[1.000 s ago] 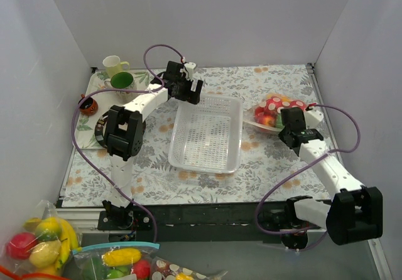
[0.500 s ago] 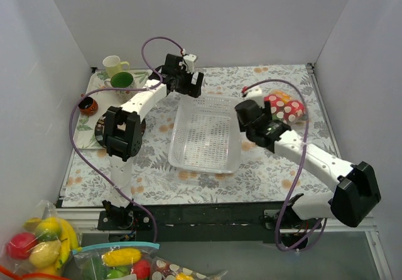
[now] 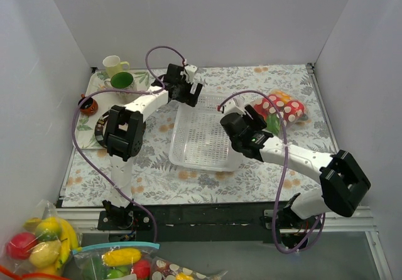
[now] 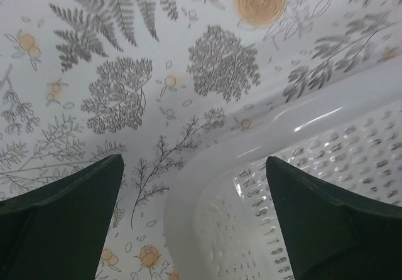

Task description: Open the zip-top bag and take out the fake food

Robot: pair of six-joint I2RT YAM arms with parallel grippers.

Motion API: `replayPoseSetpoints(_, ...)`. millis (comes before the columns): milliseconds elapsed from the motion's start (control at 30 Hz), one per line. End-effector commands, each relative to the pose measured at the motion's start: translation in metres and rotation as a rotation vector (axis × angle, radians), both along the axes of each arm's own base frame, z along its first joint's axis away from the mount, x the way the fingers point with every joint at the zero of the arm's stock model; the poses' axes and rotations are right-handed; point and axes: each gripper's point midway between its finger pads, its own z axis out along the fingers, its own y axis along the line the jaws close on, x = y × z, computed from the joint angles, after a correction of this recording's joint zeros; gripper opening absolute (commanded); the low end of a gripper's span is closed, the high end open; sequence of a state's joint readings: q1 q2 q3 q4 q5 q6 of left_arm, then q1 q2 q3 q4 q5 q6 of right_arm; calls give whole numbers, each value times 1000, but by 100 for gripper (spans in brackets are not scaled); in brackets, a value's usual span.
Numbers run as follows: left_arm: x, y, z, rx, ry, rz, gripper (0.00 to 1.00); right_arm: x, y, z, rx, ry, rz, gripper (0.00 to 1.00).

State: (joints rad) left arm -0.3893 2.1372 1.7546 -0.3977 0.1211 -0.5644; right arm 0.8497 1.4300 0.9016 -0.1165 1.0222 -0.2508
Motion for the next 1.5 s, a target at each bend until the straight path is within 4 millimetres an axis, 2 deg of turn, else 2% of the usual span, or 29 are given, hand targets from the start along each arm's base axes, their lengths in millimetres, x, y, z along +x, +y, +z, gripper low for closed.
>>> replayPoseSetpoints(0, -10, 20, -20, 107, -20, -9, 98, -13, -18, 21, 60, -47, -46, 72)
replayPoseSetpoints(67, -12, 25, -18, 132, -45, -18, 98, -19, -21, 31, 113, -64, -26, 72)
replayPoseSetpoints(167, -21, 34, -26, 164, -38, -26, 98, -25, -28, 19, 75, -30, 17, 73)
replayPoseSetpoints(333, -31, 42, -17, 176, -50, -28, 98, -31, -23, -14, 21, 93, 77, 73)
replayPoseSetpoints(500, -40, 42, -1, 151, -49, -26, 98, -18, -21, -28, -67, 103, 45, 74)
replayPoseSetpoints(533, -39, 39, 10, 136, -61, -27, 98, -15, -22, -29, -78, 101, 34, 74)
replayPoseSetpoints(633, -46, 35, 26, 95, -44, -33, 98, -5, -34, -32, -138, 74, -38, 73)
replayPoseSetpoints(667, -49, 34, 30, 93, -35, -32, 98, -3, -46, -28, -209, 45, -101, 73)
replayPoseSetpoints(733, -54, 35, 34, 90, -9, -26, 98, 6, -63, -22, -240, 2, -196, 72)
replayPoseSetpoints(833, -67, 37, 34, 85, 24, -33, 98, 17, -70, -18, -224, -43, -226, 70)
replayPoseSetpoints(933, -75, 41, 40, 83, 13, -28, 98, 23, -73, -33, -230, -8, -224, 68)
replayPoseSetpoints(967, -77, 42, 46, 76, 1, -26, 98, 23, -72, -38, -227, 8, -220, 66)
replayPoseSetpoints(1100, -82, 52, 51, 72, -8, -10, 98, 22, -71, -53, -211, 50, -240, 63)
replayPoseSetpoints(1167, -80, 56, 53, 64, -8, 1, 98, 12, -69, -65, -208, 97, -240, 62)
replayPoseSetpoints(1300, -75, 66, 51, 52, 5, 27, 98, -2, -46, -71, -200, 91, -146, 67)
replayPoseSetpoints(1467, -78, 65, 46, 37, 27, 20, 98, -7, -48, -74, -210, 99, -154, 69)
